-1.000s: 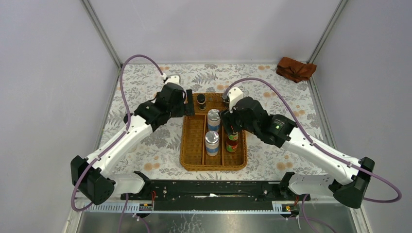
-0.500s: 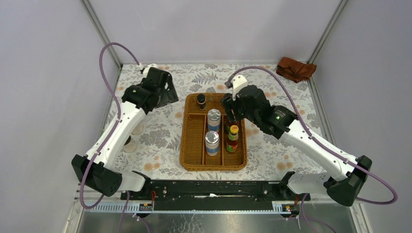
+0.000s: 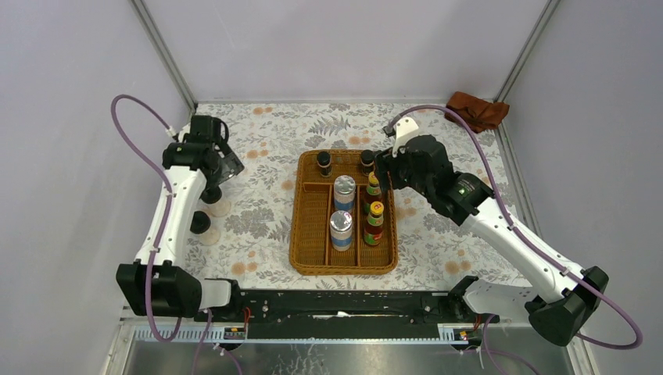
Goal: Organize the condiment bottles
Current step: Pick up the bottle from the center of the board.
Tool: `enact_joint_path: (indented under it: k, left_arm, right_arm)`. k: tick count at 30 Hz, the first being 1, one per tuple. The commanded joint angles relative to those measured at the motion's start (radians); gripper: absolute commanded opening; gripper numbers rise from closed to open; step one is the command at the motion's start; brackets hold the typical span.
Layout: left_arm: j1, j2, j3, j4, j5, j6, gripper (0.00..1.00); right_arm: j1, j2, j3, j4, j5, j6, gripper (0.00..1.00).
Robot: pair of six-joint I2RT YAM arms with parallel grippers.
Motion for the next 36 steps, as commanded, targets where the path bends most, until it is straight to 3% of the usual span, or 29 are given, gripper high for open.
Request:
enact_joint_path:
  k: [1,14,36]
  left_arm:
    - [0.063,-0.034,-0.059,-0.024,0.045,-0.057,0.99]
    - [0.203,-0.053,-0.226,0.138,0.101,-0.106,0.99]
    - [0.237,0.009,-0.286,0.342,0.070,-0.021,0.99]
  right_arm:
    - [-0.011,-0.034,-0.025,0.042,-0.040,0.020,0.72]
    - [-0.015,-0.083,-0.088,0.055,-0.111,0.067,0.72]
    - [-0.015,-0.107,-0.128,0.073,-0.134,0.072,0.72]
